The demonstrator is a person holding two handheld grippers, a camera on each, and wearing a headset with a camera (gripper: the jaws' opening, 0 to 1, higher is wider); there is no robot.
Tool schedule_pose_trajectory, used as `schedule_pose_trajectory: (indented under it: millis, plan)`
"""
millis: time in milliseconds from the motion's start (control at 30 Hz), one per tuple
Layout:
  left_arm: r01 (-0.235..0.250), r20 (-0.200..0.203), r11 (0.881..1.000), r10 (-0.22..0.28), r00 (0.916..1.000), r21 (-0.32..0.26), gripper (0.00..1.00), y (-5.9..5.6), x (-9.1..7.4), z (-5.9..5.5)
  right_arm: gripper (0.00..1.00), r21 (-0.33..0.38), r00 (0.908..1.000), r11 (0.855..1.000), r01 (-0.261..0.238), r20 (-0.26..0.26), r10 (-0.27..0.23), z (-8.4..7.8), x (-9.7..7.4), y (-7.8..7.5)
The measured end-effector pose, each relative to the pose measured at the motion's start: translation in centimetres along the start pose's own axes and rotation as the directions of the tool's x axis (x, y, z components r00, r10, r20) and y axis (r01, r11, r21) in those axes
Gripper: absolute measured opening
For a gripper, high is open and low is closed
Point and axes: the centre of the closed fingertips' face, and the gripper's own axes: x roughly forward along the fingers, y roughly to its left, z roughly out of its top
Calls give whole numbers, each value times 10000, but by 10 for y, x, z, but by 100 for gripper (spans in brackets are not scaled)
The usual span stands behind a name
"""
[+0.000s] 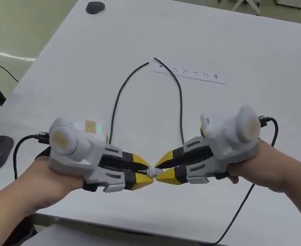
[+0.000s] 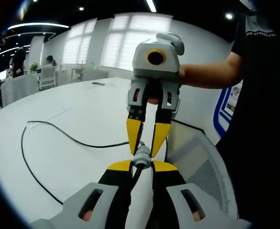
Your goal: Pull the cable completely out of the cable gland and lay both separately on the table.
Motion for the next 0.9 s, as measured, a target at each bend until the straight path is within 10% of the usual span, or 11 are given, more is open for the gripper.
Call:
schedule_pose_trajectory:
  millis: [167, 567, 900]
  plan:
    - [353, 100, 9919, -343, 9994, -1222, 15, -3, 1, -3, 8, -1528, 9949, 9852, 778, -511, -865, -3, 2, 2]
    - [405, 283, 9893, -368, 9989, -1401, 15, -1, 1, 0, 8, -3892, 9452, 8762, 2844, -390, -3242, -1, 0, 3]
    - [466, 156, 9888, -449, 9989, -1419, 15, -3, 3, -2, 9, -3546, 9428, 8856, 2999, -313, -3318, -3, -1, 3]
